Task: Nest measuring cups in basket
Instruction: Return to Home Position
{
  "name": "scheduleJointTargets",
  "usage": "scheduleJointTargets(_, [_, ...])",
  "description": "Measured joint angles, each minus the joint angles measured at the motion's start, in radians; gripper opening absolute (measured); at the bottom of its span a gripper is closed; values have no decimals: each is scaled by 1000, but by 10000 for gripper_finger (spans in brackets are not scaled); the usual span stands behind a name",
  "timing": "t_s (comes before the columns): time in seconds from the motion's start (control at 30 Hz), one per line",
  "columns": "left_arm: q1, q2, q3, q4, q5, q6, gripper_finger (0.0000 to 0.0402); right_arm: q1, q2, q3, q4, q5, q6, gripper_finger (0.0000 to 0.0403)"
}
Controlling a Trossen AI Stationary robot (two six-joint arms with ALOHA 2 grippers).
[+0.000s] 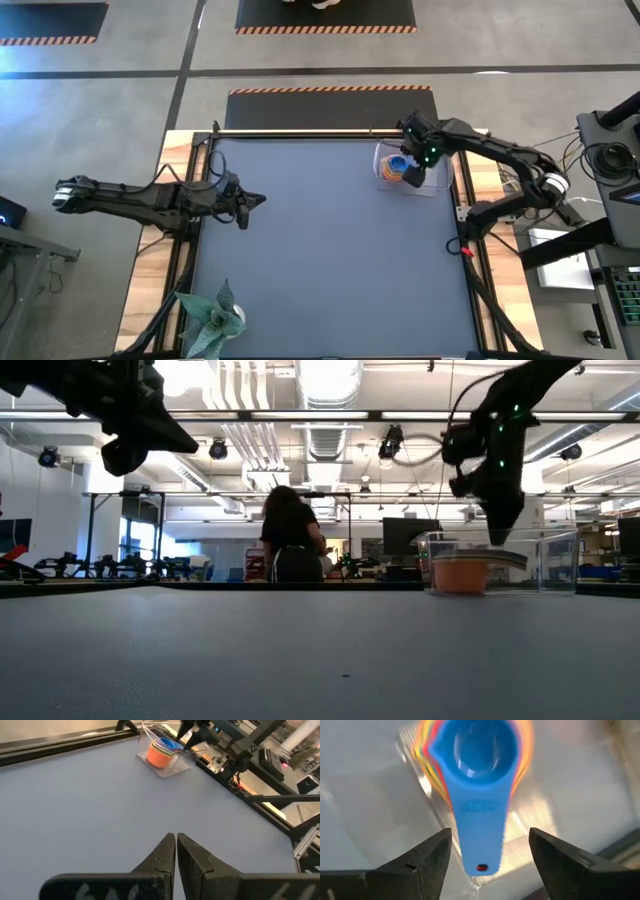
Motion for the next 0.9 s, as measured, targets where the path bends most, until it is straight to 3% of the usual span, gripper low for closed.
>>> scheduleJointTargets(0.33, [6,0,-13,-2,-5,2,0,1,-139,170,62,-4,163,225])
scheduleJointTargets(0.57, [8,-30,118,-110,-10,116,0,3,-258,212,173,-9,263,198])
scheduleJointTargets(0.73, [9,-97,276,-321,-148,196,0,3,-360,174,249,-9,304,174])
scheduleJointTargets(0.83, [10,-176,309,-394,-249,207,0,3,-405,127,274,-10,341,160])
scheduleJointTargets(0.9, [10,-241,311,-393,-261,208,0,3,-436,91,271,-11,349,150])
